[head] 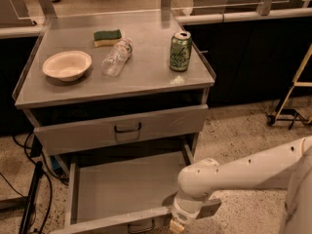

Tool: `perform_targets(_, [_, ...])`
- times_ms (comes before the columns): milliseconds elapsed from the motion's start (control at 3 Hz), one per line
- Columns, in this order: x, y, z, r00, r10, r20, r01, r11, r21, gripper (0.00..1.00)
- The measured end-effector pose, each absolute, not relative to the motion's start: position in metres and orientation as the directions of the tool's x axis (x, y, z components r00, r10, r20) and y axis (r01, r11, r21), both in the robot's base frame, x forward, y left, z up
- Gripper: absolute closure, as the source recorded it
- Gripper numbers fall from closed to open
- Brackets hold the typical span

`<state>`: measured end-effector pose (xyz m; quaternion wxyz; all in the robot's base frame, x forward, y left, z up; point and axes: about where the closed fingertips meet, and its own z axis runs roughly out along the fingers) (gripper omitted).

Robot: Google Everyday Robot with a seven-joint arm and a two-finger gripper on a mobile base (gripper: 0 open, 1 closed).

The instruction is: Close middle drawer

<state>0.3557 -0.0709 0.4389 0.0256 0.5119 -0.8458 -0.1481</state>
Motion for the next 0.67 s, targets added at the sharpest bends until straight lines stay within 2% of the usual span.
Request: perform_targets(667, [0.381, -0.065, 0.432, -0.466, -0.879, -0.098, -0.871, 0.437, 0.224, 1.00])
